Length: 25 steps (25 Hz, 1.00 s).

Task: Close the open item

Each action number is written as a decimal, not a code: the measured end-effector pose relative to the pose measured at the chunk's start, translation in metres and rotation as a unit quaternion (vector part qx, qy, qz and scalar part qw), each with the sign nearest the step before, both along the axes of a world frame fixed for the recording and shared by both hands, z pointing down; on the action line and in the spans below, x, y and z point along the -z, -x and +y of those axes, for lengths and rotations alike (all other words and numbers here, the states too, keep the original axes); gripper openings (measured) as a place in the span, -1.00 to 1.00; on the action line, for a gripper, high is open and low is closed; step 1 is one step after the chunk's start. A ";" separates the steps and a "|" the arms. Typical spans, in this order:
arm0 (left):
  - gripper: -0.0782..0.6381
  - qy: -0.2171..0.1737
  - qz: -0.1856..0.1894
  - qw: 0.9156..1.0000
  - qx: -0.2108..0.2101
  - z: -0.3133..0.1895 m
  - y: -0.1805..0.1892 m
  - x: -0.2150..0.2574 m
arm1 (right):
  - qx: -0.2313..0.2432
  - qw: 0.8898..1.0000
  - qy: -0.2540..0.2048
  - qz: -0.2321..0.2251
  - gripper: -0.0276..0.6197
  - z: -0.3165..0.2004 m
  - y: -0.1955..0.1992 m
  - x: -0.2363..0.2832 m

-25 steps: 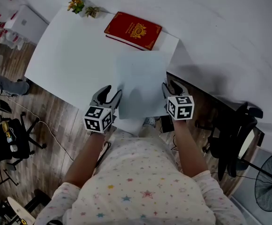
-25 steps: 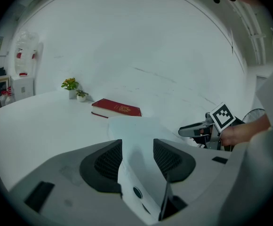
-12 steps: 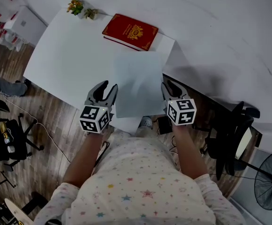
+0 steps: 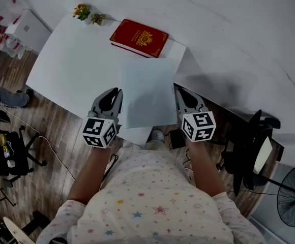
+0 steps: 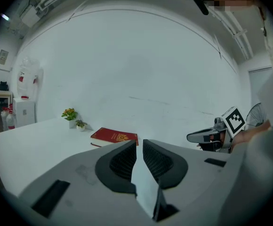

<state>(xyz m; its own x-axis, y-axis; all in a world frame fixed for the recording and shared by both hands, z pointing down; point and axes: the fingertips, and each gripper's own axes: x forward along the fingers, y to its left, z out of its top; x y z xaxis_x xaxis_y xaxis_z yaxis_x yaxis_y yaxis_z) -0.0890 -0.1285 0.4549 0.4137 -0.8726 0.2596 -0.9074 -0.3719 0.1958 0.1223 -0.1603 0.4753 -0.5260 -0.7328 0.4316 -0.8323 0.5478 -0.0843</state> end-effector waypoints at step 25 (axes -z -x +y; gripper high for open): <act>-0.71 -0.100 0.012 0.995 0.026 -0.001 0.009 0.104 | 0.006 0.990 -0.128 -0.053 -0.91 0.005 -0.003 0.125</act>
<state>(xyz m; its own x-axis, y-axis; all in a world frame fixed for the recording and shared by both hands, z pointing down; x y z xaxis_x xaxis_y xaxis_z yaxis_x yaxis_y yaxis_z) -0.0982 -0.1294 0.3510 0.3710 -0.9261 0.0689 -0.9222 -0.3587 0.1448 0.1257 -0.1556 0.3504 -0.5677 -0.8047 0.1739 -0.8196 0.5722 -0.0280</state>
